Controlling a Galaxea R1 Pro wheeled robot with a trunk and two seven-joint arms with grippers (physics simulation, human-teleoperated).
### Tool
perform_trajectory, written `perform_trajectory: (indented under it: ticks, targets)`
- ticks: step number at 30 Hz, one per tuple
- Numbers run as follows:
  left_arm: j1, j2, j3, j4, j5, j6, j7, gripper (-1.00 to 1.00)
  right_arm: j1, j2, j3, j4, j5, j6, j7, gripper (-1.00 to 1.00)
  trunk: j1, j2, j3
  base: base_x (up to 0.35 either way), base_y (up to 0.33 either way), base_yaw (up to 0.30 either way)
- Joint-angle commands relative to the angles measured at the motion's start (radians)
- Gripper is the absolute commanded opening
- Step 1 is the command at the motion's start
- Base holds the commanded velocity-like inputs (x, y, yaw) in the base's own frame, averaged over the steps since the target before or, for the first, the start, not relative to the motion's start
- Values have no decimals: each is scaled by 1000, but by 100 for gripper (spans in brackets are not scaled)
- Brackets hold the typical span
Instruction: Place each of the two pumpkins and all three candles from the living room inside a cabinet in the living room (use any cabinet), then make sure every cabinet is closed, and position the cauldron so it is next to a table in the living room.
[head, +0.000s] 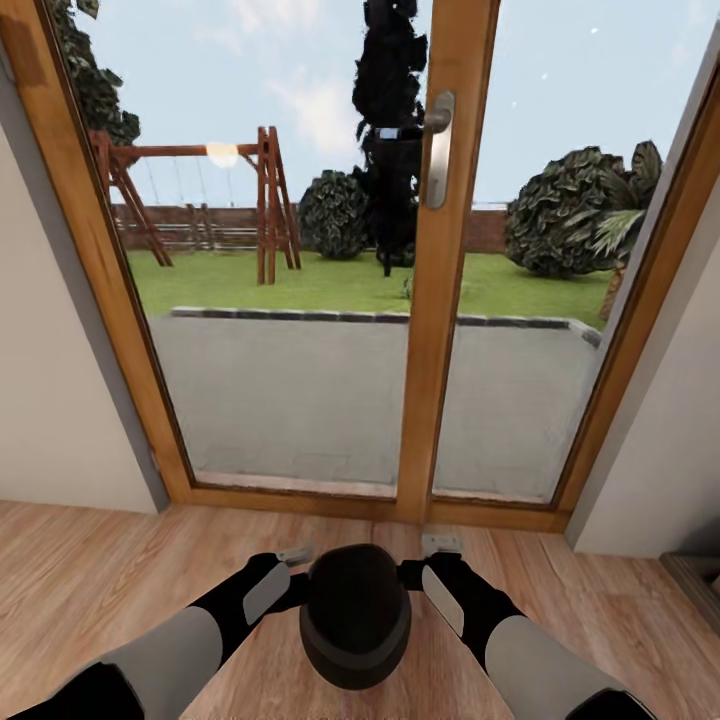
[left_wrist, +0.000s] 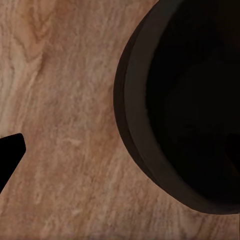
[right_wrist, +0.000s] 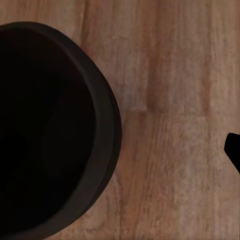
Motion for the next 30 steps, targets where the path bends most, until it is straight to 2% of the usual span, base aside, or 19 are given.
perform_trajectory:
  ticks: [1, 8, 12, 17, 22, 30]
  targets:
    - [-1, 1, -8, -2, 10, 1, 8, 100, -1, -1, 8, -2, -10, 4, -9, 100, 4, -8, -4, 0, 0, 0]
    - [-1, -2, -11, -2, 9, -15, 6, 100, -1, -1, 9, -2, -10, 6, -9, 100, 10, -16, -31, 0, 0, 0]
    - [-1, -3, -12, -2, 9, -27, 3, 100, -1, 0, 23, -2, -10, 7, -9, 100, 10, -16, -31, 0, 0, 0]
    - [-1, -1, -12, 0, 10, -73, -2, 100, -1, 3, 67, -2, -12, 7, -8, 100, 10, -16, -31, 0, 0, 0]
    - [-1, -1, -14, 38, 4, -106, -4, 100, -1, 5, 73, -1, -12, 7, -6, 100, 10, -16, -31, 22, 16, 0]
    - [-1, -3, -18, 45, 2, -109, -4, 100, -1, 4, 73, -2, -12, 7, -6, 100, 10, -16, -31, 115, 57, 0]
